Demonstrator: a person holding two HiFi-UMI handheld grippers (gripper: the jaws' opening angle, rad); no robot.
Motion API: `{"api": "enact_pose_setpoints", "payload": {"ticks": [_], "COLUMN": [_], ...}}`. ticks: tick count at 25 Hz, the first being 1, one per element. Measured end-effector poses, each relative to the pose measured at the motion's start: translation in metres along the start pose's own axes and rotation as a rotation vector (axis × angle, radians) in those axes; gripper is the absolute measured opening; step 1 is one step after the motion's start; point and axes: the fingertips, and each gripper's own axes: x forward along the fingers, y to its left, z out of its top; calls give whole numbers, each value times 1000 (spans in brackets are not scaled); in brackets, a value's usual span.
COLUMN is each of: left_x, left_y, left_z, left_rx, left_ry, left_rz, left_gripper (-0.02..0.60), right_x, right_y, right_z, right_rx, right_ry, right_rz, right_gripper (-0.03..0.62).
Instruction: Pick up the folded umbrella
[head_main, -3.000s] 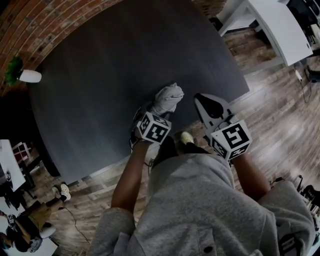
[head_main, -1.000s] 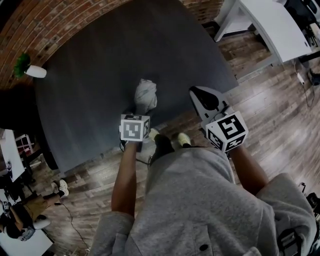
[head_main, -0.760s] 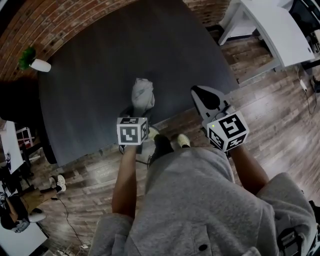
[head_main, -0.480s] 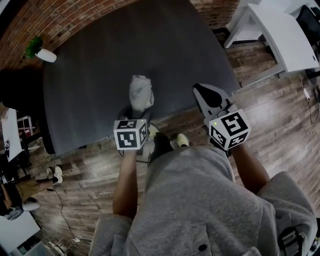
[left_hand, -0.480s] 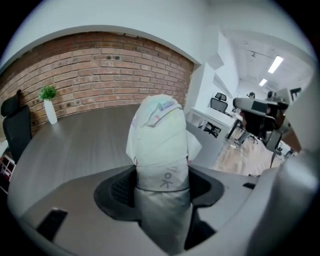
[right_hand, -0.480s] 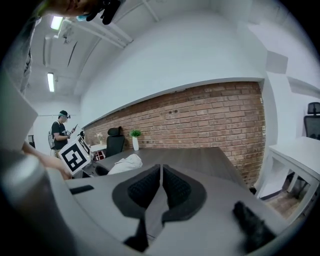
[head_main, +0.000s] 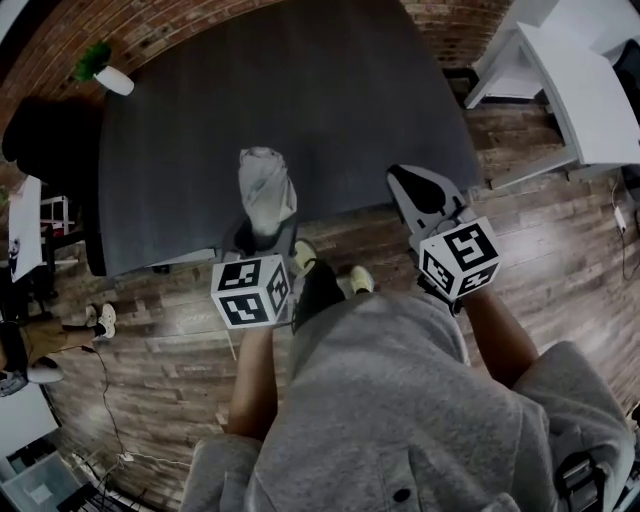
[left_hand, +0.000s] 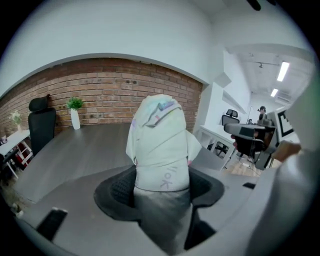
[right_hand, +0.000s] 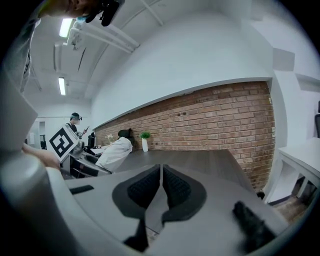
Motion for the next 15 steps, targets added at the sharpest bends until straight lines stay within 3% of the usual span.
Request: {"api": "enact_pose_setpoints", "payload": {"ticks": [9, 15], "left_x": [-56, -72], "left_y": [2, 5], "left_z": [2, -1], "left_rx": [-60, -67], "left_ry": [-106, -133], "left_rz": [98, 133], "left_gripper": [271, 272], "right_x": [-4, -8], "right_y": [16, 28], "right_z": [6, 4], "right_rx": [-21, -26], "right_ry": [-25, -23], "right_rz": [39, 60], "right_gripper": [31, 31]}}
